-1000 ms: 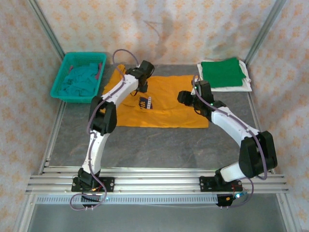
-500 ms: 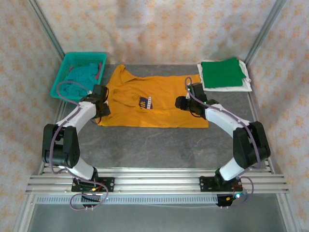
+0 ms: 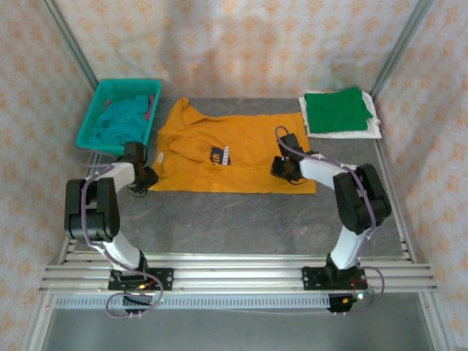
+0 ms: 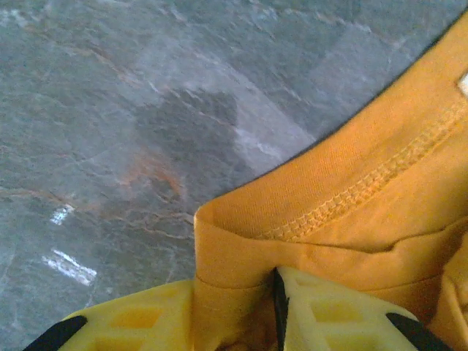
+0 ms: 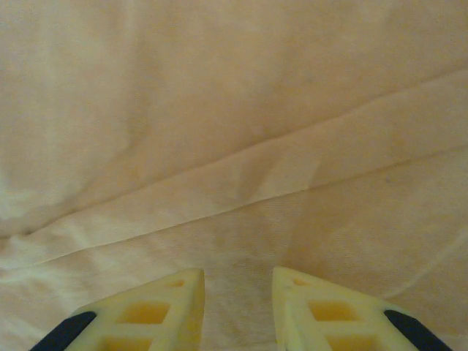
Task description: Fold and stack the t-shirts
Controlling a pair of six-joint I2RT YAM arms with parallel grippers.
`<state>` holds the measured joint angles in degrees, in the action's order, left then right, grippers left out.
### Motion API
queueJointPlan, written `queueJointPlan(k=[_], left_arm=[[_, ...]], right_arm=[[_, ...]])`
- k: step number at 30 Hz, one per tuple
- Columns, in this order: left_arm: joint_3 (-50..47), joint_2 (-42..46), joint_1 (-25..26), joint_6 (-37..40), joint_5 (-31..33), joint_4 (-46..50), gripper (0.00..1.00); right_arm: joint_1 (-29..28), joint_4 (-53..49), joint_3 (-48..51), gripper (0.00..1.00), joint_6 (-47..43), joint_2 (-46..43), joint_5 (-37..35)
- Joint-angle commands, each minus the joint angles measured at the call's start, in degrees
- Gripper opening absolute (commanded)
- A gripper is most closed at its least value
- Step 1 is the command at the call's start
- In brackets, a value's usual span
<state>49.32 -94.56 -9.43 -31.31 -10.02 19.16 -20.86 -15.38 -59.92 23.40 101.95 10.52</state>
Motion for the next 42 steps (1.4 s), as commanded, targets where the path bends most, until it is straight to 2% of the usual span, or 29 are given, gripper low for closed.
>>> queueJointPlan(k=[1, 7, 10, 14, 18, 21, 25, 27, 30, 32, 35, 38, 42], left_arm=[[-6.15, 0.43, -2.31, -5.27, -5.73, -4.47, 0.33], [-11.51, 6.09, -2.35, -4.73, -7.56, -0.37, 0.35], [-14.34, 10.19, -2.36, -4.82, -6.14, 2.42, 0.35], [-17.17, 18.13, -2.39, -5.04, -3.27, 7.98, 0.34], [-18.47, 26.36, -2.36, -4.72, -1.22, 12.26, 0.34], [-16.53, 29.48, -2.35, -2.7, 2.44, 13.65, 0.34], [-9.61, 28.41, -1.48, 1.16, 3.69, 13.65, 0.34], [-5.2, 27.05, 1.52, 3.91, 5.16, 14.11, 0.35], [0.87, 23.74, 9.98, 6.53, 7.73, 13.94, 0.35], [2.6, 20.11, 13.61, 6.42, 6.42, 11.79, 0.36], [1.87, 15.02, 13.9, 2.87, 4.87, 7.94, 0.35], [0.25, 12.39, 13.74, 1.07, 5.42, 5.01, 0.34], [-1.68, 10.1, 12.11, -1.81, 4.09, 3.64, 0.34]], right_arm=[[1.06, 0.69, 4.0, 0.3, 4.46, -0.75, -1.95], [1.22, 4.69, 12.81, 0.28, 8.95, -4.21, 1.09], [1.08, 6.17, 17.99, 0.26, 12.68, -6.85, 2.35], [0.98, 4.79, 24.1, 0.26, 16.14, -13.72, 0.51], [0.97, -0.39, 23.12, 0.27, 13.87, -19.04, -2.39], [0.99, -3.11, 19.34, 0.28, 10.71, -20.03, -4.4], [-0.69, -1.32, 11.84, 0.3, 4.39, -18.22, -0.21], [-3.53, -0.44, 6.61, 0.32, -0.34, -15.86, 2.03], [-8.1, -0.9, -3.41, 0.34, -6.87, -9.16, 7.99], [-11.72, -1.55, -10.57, 0.35, -10.39, -3.51, 11.05], [-17.27, -5.56, -22.43, 0.39, -15.94, 5.98, 10.6], [-21.19, -13.85, -36.32, 0.42, -19.55, 16.76, 8.81], [-23.87, -16.85, -44.86, 0.47, -21.86, 24.33, 10.16]])
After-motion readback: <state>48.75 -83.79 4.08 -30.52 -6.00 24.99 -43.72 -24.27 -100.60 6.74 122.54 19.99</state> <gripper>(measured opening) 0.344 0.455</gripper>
